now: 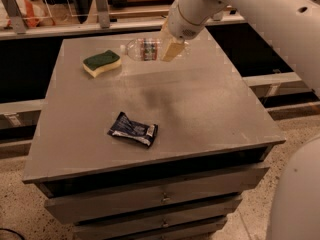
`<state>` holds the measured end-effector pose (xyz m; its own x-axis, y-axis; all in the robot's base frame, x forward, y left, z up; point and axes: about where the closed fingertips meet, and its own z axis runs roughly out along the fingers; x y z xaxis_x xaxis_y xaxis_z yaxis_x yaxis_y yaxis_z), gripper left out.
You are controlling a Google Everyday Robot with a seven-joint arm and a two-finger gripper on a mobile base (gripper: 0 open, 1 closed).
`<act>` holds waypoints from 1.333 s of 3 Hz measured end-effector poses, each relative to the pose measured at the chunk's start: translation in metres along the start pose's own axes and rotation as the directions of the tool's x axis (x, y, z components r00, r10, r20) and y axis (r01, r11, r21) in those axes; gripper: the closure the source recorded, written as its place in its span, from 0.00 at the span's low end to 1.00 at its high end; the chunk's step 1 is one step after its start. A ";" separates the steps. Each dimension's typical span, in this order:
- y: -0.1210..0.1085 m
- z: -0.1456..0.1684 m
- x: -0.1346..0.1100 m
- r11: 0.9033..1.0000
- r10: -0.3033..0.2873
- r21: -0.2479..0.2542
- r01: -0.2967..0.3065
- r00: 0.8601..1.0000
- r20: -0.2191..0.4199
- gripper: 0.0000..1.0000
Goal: Move water bottle near sponge
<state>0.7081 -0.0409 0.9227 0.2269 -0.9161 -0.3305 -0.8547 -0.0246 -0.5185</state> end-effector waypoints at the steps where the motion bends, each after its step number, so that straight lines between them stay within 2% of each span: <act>1: -0.013 0.020 -0.017 1.000 -0.001 0.018 0.001 1.000 0.001 1.00; 2: -0.019 0.042 -0.027 1.000 -0.007 0.017 0.007 1.000 -0.008 1.00; 4: -0.026 0.084 -0.032 1.000 -0.002 -0.015 0.002 0.999 -0.033 1.00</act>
Offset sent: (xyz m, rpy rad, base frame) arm 0.0467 0.0623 -0.0224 -0.0192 -0.0262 -0.0093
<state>0.7627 0.0225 0.8803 0.2133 -0.9289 -0.3027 -0.8612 -0.0324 -0.5072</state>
